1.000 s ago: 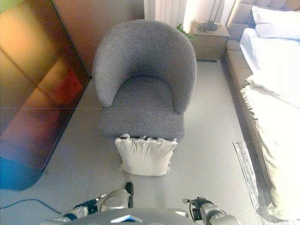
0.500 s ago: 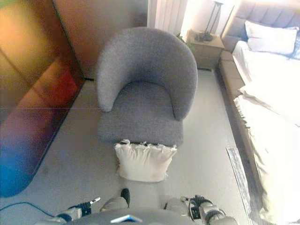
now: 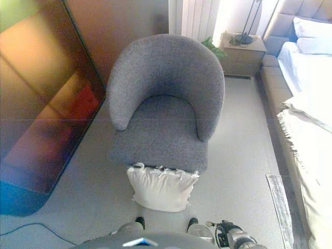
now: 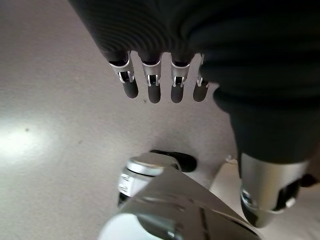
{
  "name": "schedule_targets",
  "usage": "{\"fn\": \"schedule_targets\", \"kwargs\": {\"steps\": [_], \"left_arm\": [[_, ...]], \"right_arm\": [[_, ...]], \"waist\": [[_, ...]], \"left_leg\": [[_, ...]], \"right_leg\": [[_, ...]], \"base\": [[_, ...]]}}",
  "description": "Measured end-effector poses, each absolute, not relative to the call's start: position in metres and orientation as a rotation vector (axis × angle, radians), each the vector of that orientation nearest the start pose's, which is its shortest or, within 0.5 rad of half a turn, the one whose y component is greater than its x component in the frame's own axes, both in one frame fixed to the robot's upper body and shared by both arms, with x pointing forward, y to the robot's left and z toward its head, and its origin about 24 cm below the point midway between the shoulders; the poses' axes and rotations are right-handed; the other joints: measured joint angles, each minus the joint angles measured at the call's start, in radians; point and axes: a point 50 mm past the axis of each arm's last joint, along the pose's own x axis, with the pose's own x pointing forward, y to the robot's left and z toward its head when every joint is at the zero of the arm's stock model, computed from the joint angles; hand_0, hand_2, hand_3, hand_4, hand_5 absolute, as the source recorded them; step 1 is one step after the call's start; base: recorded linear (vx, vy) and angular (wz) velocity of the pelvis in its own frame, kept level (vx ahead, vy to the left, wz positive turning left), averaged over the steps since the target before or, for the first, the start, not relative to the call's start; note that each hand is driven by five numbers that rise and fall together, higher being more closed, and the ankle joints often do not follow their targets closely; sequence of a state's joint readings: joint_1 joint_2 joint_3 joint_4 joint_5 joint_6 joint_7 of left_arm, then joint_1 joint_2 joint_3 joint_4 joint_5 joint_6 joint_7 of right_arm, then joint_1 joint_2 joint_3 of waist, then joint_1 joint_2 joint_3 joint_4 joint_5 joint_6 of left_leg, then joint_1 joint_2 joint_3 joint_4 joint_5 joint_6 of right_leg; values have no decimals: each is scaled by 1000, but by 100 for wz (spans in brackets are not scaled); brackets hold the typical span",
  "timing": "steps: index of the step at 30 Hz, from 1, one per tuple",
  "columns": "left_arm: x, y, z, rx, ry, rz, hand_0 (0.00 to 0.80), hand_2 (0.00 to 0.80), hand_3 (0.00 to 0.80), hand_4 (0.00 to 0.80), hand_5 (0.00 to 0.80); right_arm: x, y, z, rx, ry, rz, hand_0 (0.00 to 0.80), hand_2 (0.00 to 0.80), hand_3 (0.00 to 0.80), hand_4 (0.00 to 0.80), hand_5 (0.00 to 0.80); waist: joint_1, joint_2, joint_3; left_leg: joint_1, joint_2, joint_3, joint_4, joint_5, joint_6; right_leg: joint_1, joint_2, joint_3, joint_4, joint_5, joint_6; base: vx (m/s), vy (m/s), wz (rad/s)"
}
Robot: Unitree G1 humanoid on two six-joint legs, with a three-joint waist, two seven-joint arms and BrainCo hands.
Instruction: Pick up the cushion and take it to the sofa
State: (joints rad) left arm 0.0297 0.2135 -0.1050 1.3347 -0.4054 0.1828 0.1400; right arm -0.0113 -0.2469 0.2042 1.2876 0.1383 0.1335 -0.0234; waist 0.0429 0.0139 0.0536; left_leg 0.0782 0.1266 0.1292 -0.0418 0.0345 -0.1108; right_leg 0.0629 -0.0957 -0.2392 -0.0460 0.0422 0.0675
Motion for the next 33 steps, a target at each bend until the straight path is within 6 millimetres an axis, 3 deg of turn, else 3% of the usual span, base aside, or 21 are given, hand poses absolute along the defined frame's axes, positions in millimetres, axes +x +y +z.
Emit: {"fn": "schedule_targets", "kwargs": {"steps": [6,8,11,14,17,19,24,29,33], "left_arm": [[74,234,-167,10,1343,452,0,0,0,0,0],[101,232,-160,34,1215,432,0,0,0,0,0],[152,228,-143,17,995,404,0,0,0,0,0],[206,233,-113,14,782,402,0,0,0,0,0],[247,248,-78,69,589,444,0,0,0,0,0],[269,248,-56,59,485,479,0,0,0,0,0],[297,237,-21,-45,295,493,0,0,0,0,0],[306,229,-11,-46,219,486,0,0,0,0,0],[327,211,22,-64,94,421,0,0,0,0,0]], "right_arm": [[76,-241,-164,-251,1372,-153,0,0,0,0,0],[98,-251,-157,-280,1281,-208,0,0,0,0,0],[155,-271,-131,-361,1086,-288,0,0,0,0,0],[202,-277,-105,-361,892,-324,0,0,0,0,0],[245,-262,-81,-322,701,-294,0,0,0,0,0],[266,-253,-62,-290,582,-294,0,0,0,0,0],[287,-241,-37,-271,433,-290,0,0,0,0,0],[302,-240,-20,-273,361,-317,0,0,0,0,0],[326,-245,20,-263,222,-328,0,0,0,0,0]], "waist": [[-1,37,14],[1,55,23],[2,92,79],[4,72,154],[-1,9,252],[-2,-5,320],[-5,-3,420],[-31,-10,457],[-29,-11,463]], "left_leg": [[-49,-7,-1,35,-6,6],[-130,-6,1,74,-8,12],[-273,-15,-12,137,1,35],[-419,-32,-23,226,0,37],[-555,-41,-23,354,-28,44],[-639,-35,-23,435,-52,51],[-802,-26,-20,572,-93,66],[-941,-27,-38,667,-110,66],[-1053,-21,-59,785,-141,62]], "right_leg": [[-10,-15,-34,7,-8,8],[-87,-28,-46,52,-14,0],[-251,-50,-46,166,-21,-4],[-439,-101,-33,352,-80,-15],[-593,-131,2,497,-116,-26],[-663,-135,18,543,-117,-28],[-817,-142,61,635,-121,-30],[-951,-153,68,741,-153,-43],[-1062,-155,85,861,-192,-55]], "base": [[-112,3,17],[-328,62,16],[-294,27,9],[-176,40,14],[-156,61,-2],[-137,80,-8],[-98,46,-8],[-62,36,8],[-22,47,6]]}}
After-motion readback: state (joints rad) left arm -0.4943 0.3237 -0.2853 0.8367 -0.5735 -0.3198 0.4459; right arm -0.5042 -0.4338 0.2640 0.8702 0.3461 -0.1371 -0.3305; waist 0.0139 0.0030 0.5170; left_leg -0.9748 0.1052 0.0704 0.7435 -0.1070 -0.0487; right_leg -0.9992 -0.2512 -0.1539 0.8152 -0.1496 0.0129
